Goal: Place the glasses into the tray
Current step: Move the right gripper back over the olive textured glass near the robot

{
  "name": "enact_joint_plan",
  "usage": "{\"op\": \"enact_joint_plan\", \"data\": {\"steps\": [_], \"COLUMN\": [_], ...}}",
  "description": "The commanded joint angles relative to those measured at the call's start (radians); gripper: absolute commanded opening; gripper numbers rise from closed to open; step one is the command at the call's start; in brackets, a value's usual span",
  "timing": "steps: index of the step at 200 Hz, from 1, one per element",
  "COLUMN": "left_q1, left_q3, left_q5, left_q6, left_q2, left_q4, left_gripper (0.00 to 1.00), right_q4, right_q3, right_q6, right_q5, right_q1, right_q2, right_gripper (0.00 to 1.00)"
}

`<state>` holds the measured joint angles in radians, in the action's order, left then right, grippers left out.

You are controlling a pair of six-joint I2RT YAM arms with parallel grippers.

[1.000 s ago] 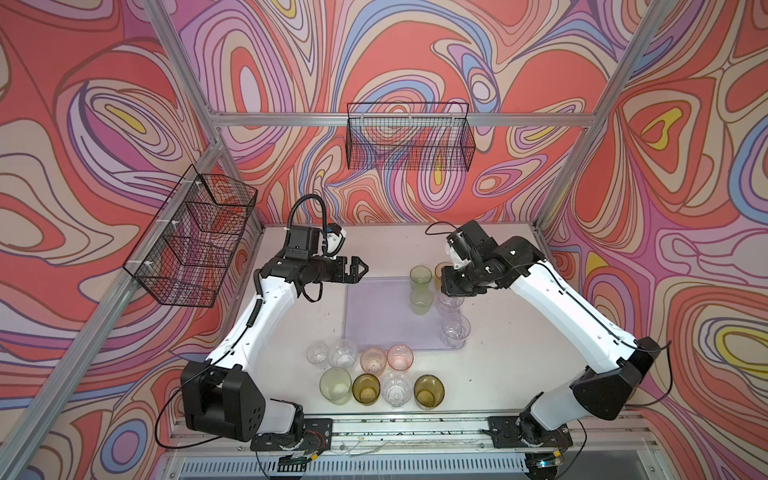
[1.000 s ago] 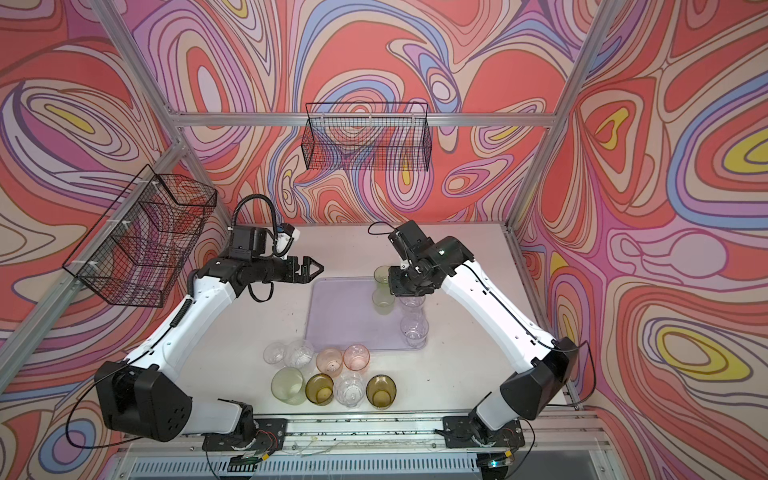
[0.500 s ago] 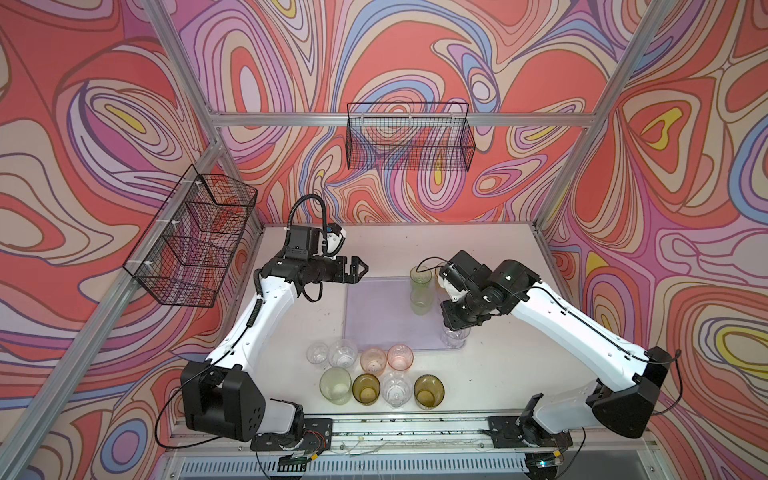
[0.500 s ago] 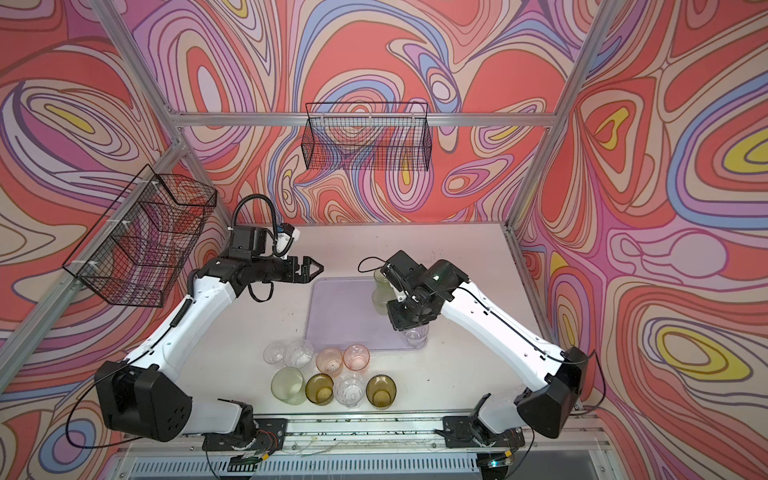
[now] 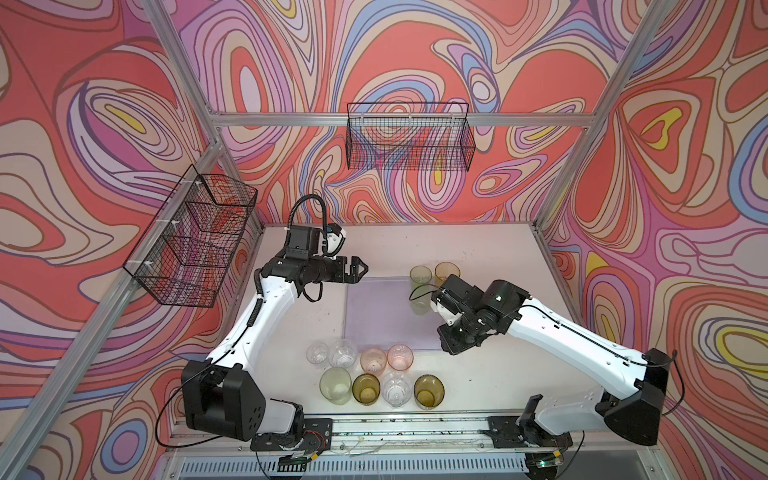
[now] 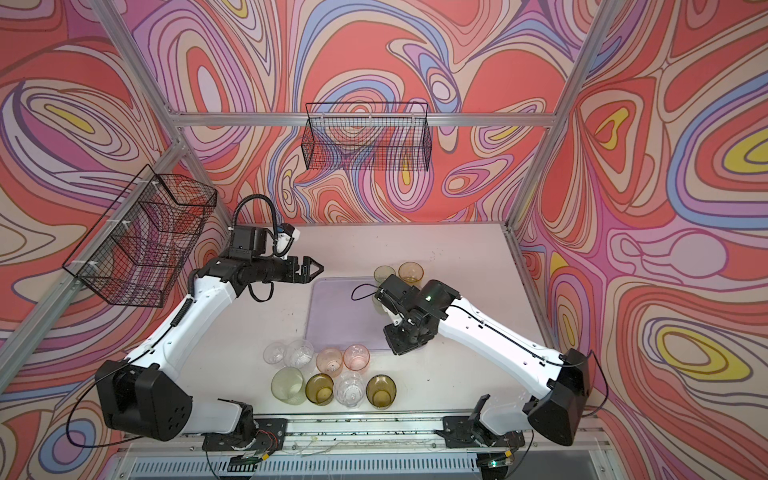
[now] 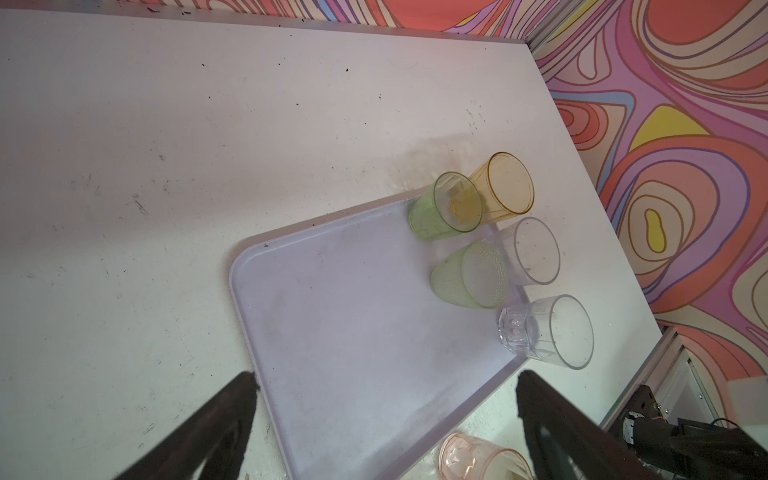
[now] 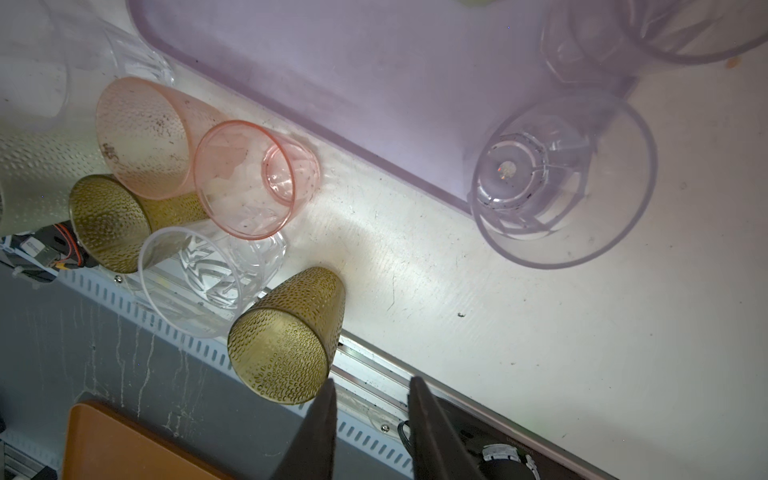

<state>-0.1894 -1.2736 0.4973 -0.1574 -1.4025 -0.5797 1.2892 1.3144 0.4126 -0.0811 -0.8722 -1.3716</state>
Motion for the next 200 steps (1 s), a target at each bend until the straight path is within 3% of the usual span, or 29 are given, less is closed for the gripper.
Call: {"op": "enact_joint_plan", "data": {"steps": [1, 200], "left_q1": [-0.002, -0.002], "left_q3": [-0.003, -0.001], "left_q5": [-0.003, 0.001], "left_q6": [0.018, 0.016], "left_q2": [-0.004, -0.006], "left_q4": [-0.004, -0.005], "left_gripper": [1.0, 1.0], "right_q4": [-0.045, -0.134], "right_q3": [-0.041, -0.173], "right_q6": [0.0, 0.036], "right_q5": [-0.024, -0.036], "right_q1": [-0.026, -0.187], "right_q2": [0.025, -0.063], "right_gripper": [0.31, 0.32]}}
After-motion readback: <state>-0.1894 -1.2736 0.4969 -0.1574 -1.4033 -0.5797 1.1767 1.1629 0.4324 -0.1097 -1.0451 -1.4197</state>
